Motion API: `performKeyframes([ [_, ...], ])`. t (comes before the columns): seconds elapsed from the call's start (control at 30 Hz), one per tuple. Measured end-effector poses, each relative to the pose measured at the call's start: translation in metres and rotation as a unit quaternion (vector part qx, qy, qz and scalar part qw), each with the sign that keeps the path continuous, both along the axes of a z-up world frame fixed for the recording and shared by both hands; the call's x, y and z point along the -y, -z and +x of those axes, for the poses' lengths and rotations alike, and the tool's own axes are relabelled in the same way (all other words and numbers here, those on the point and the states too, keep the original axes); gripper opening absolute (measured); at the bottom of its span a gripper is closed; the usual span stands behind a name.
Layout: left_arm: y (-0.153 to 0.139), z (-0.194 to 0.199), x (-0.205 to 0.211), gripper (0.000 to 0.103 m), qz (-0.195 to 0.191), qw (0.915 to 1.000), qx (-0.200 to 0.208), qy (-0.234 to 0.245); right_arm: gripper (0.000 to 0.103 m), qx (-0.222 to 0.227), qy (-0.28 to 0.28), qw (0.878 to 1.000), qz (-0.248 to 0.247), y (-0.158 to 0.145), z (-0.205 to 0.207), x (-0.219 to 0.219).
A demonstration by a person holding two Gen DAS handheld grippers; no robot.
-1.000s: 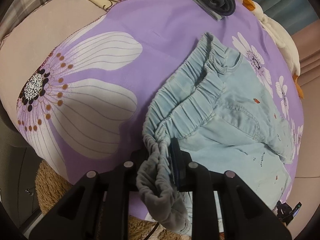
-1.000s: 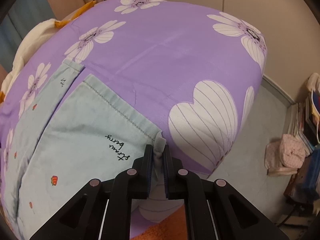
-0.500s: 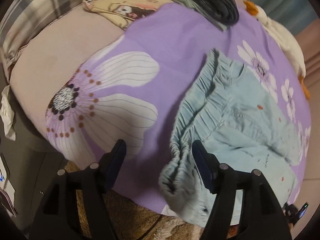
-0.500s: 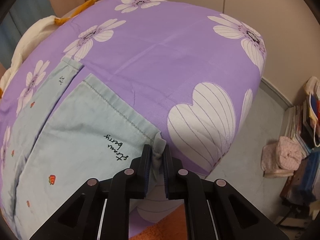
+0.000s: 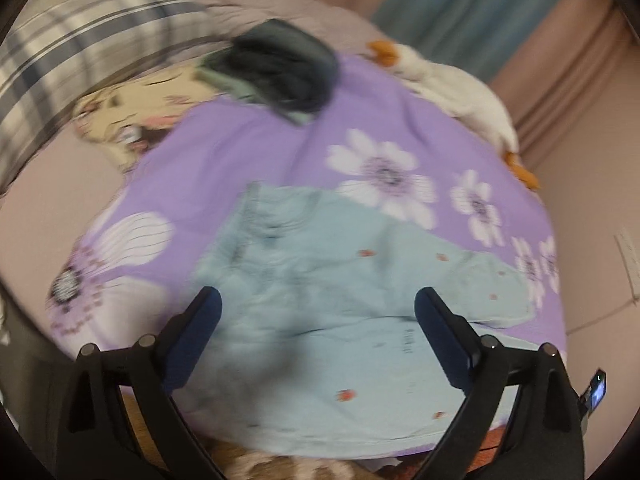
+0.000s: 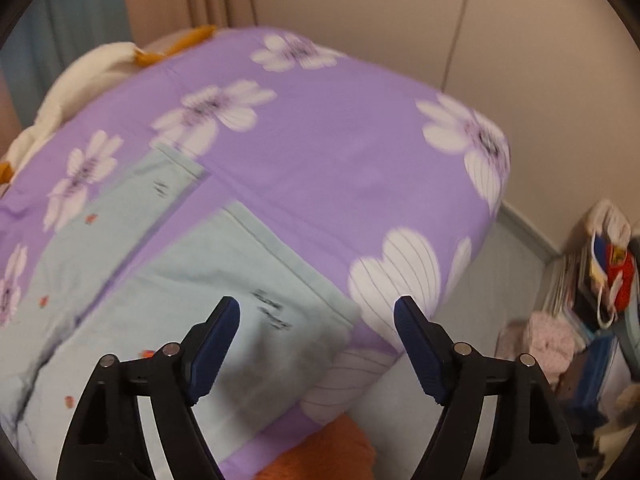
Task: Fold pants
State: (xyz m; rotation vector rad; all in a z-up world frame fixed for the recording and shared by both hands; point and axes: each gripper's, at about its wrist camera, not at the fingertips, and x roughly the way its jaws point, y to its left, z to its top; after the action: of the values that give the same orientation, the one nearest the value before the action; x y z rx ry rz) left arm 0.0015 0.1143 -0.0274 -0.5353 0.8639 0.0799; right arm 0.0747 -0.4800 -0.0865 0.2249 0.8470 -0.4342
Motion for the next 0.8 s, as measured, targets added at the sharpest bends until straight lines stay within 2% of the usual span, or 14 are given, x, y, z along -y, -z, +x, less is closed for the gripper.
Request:
performKeyframes([
  [0.13,0.002,0.024,0.026,0.098,-0.007,0.9995,-0.001,0.030,0.080,0.022,-0.057,0.998,0.007,-0.020,0.006,-0.029],
  [0.23,0.004,0.041,0.037,0.098,-0.003,0.9995,-0.014,0.027,0.080,0.037,-0.107,0.993,0.018,-0.032,0.014,-0.053],
  [0.4,0.011,0.060,0.047,0.098,0.000,0.9996,-0.025,0.016,0.080,0.052,-0.204,0.976,0.062,-0.056,0.045,-0.099],
  [0.47,0.014,0.065,0.051,0.098,0.009,0.9994,-0.029,0.015,0.080,0.052,-0.241,0.964,0.097,-0.062,0.064,-0.119],
  [0.53,0.020,0.072,0.056,0.097,0.011,0.9992,-0.035,0.014,0.080,0.040,-0.272,0.952,0.134,-0.063,0.089,-0.142],
  [0.6,0.027,0.079,0.057,0.097,0.006,0.9988,-0.046,0.013,0.080,0.019,-0.286,0.946,0.151,-0.060,0.121,-0.168],
  [0.7,0.035,0.087,0.059,0.094,-0.002,0.9982,-0.060,0.009,0.080,-0.024,-0.287,0.943,0.168,-0.044,0.164,-0.200],
  [0.8,0.042,0.091,0.059,0.093,-0.005,0.9976,-0.068,0.004,0.080,-0.068,-0.255,0.946,0.190,-0.018,0.208,-0.219],
])
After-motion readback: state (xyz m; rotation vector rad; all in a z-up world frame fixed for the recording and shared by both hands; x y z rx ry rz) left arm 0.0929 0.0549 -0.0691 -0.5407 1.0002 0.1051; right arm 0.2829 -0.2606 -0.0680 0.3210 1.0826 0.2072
